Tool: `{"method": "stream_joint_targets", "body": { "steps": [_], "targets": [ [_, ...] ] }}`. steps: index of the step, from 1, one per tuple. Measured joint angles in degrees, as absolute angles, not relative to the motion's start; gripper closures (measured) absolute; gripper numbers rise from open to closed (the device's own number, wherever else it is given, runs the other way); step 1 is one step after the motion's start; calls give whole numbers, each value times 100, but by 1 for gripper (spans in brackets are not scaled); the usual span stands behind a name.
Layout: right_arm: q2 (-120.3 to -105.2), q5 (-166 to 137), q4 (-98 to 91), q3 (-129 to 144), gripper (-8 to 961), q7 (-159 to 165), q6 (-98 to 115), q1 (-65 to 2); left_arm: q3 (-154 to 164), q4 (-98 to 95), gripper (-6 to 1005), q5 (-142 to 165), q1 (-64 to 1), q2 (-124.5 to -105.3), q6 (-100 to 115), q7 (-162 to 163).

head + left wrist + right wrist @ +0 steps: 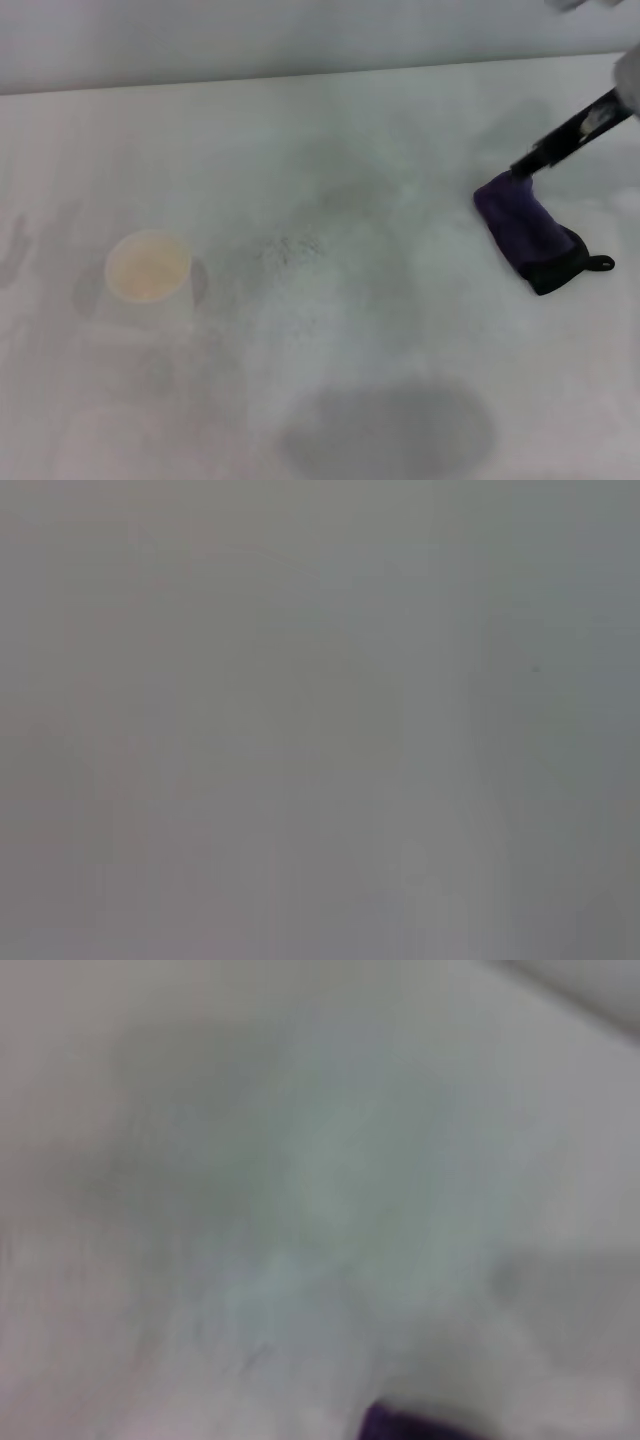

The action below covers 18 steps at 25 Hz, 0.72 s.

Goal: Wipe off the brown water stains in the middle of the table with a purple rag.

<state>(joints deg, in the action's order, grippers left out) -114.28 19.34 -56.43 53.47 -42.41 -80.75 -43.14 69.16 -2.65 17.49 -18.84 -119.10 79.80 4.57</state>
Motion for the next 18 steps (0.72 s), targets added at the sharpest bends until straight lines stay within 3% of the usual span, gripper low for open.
{"method": "stream_joint_targets", "body": {
  "steps": [1, 9, 18],
  "targets": [
    [-11407, 2020, -5636, 4943, 418, -4512, -8017, -4290, 6919, -265, 148, 1750, -1900, -11918, 7975, 456],
    [-11235, 4229, -5253, 3224, 408, -6803, -7125, -3494, 6908, -259, 148, 1689, -1980, -11956, 7922, 456],
    [-11226, 7969, -4379, 2944, 408, -9459, -5547, -2169, 6921, -198, 148, 1481, -2066, -11980, 7903, 509]
  ]
}}
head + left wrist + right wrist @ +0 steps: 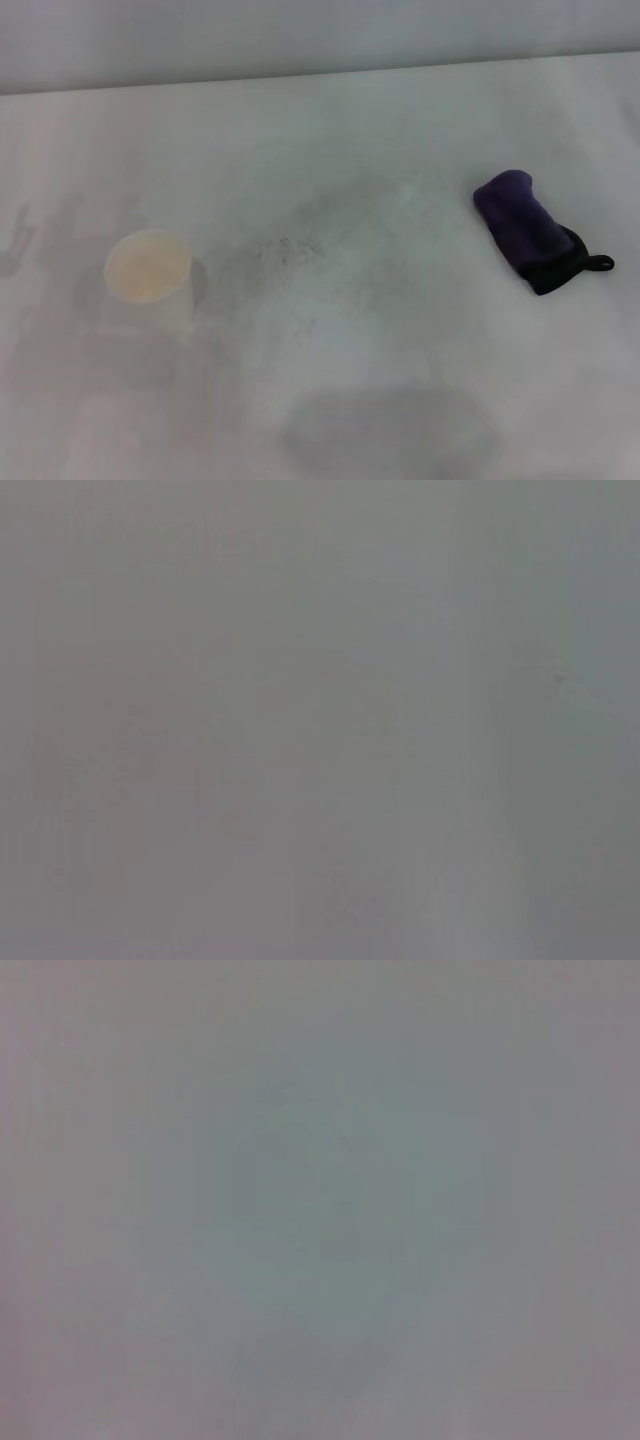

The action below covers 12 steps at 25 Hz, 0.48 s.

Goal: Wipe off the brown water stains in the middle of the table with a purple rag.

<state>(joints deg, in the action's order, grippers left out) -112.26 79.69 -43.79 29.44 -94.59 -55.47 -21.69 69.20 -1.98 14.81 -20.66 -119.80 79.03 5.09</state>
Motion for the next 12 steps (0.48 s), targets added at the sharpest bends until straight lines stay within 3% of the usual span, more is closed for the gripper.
{"method": "stream_joint_targets", "body": {
  "steps": [5, 12],
  "targets": [
    [-11264, 9646, -3136, 2227, 408, -12140, -5596, -2058, 6927, -66, 148, 1477, -2123, -11999, 7856, 516],
    [-11459, 11375, -1761, 2000, 408, -15241, -6184, -2089, 6941, 34, 149, 1533, -2250, -11994, 7634, 519]
  ]
}}
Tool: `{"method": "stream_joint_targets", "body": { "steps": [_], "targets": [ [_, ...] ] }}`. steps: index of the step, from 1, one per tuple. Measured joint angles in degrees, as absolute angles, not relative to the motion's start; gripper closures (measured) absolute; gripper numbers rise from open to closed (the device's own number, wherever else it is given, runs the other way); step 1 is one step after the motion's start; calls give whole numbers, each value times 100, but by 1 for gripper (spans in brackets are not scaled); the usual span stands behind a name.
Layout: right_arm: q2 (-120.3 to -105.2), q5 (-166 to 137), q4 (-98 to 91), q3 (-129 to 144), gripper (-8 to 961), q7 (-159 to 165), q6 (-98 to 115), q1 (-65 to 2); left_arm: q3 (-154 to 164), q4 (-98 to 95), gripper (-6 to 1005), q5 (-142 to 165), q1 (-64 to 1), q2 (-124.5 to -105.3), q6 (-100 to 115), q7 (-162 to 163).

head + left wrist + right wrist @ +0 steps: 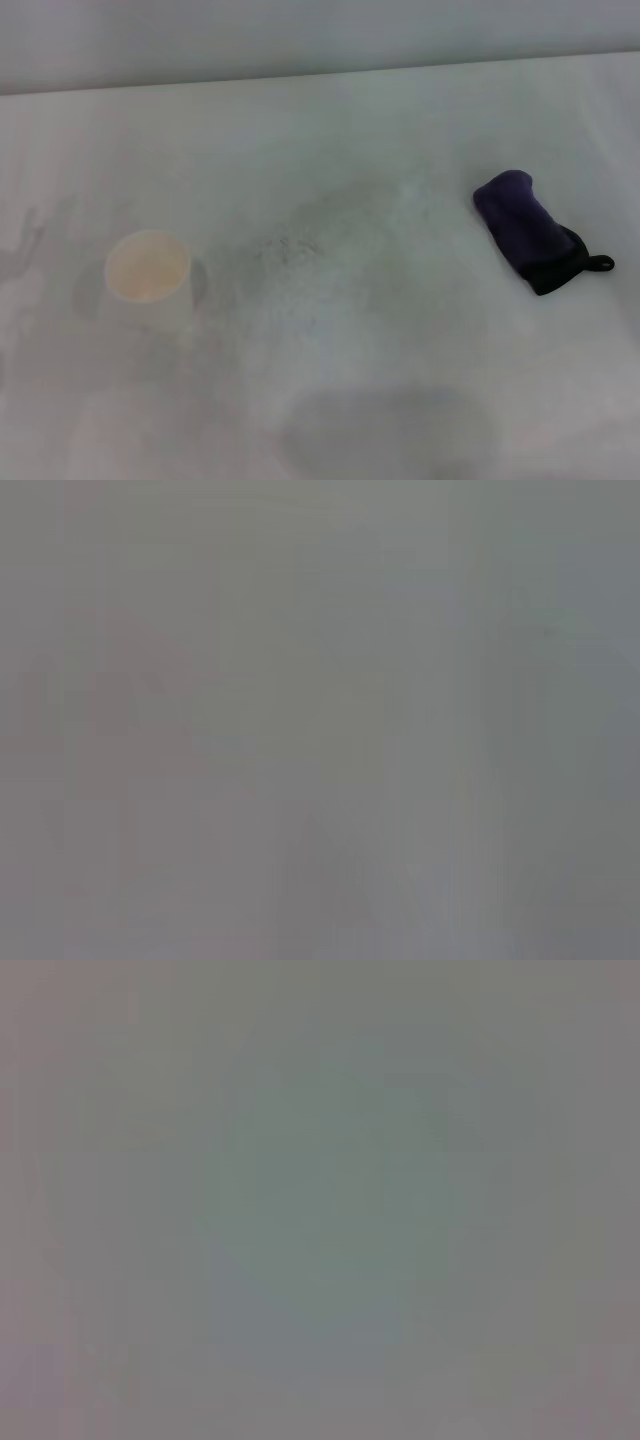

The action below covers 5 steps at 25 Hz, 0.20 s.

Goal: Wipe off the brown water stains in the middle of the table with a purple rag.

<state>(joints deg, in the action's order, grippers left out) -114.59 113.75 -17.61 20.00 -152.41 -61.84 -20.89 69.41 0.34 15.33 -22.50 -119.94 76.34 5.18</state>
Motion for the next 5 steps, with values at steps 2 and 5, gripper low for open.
{"method": "stream_joint_targets", "body": {
  "steps": [2, 5],
  "targets": [
    [-11475, 11574, -1498, 1996, 408, -15768, -6441, -2096, 6954, 6, 150, 1606, -2256, -11982, 7632, 519],
    [-11478, 11863, -1219, 1994, 408, -15910, -6656, -2117, 6941, -21, 150, 1642, -2259, -11959, 7643, 522]
  ]
}}
